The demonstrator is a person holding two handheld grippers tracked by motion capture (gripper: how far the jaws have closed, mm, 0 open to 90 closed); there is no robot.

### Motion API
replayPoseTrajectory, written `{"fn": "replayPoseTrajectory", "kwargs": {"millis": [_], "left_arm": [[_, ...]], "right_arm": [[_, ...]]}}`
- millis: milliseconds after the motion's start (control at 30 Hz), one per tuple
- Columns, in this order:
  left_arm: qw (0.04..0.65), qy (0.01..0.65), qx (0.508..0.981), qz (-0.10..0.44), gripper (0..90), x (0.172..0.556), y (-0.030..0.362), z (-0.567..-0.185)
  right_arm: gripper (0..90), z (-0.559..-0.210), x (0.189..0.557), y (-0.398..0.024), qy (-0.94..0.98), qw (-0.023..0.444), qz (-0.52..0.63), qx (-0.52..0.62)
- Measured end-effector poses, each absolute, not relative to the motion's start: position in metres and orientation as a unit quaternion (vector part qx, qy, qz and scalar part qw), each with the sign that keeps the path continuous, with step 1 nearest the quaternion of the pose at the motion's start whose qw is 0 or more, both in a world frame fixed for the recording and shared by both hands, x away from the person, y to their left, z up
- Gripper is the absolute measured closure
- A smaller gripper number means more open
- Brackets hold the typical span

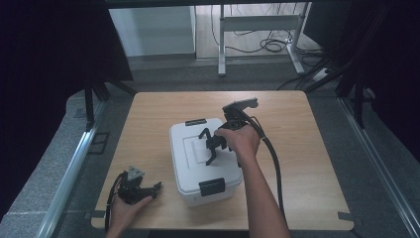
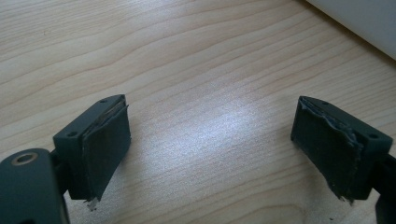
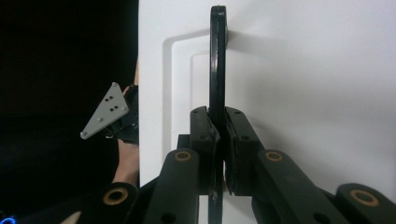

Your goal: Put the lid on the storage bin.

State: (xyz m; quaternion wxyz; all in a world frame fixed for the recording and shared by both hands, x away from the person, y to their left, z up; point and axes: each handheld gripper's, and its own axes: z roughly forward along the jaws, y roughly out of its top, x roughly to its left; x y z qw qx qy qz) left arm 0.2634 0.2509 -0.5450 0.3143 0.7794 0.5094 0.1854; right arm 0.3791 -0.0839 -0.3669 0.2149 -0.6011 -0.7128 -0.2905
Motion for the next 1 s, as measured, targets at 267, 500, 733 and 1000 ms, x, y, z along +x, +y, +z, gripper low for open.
{"fn": "replayPoseTrajectory", "kwargs": {"millis": [267, 500, 733, 1000], "left_arm": [[0.315, 0.509, 0.78, 0.185, 11.8, 0.264, 0.251, -0.545], [0.315, 0.509, 0.78, 0.185, 11.8, 0.264, 0.251, -0.545], [0.313, 0.508, 0.781, 0.185, 11.8, 0.264, 0.251, -0.545], [0.315, 0.509, 0.779, 0.185, 11.8, 0.264, 0.251, -0.545]], "right_arm": [[83.0, -0.365, 0.378, -0.083, -0.714, 0.216, -0.294, -0.598], [83.1, -0.356, 0.376, -0.081, -0.718, 0.212, -0.299, -0.592], [82.8, -0.363, 0.377, -0.076, -0.717, 0.216, -0.296, -0.593], [82.8, -0.372, 0.378, -0.08, -0.711, 0.221, -0.296, -0.599]]}}
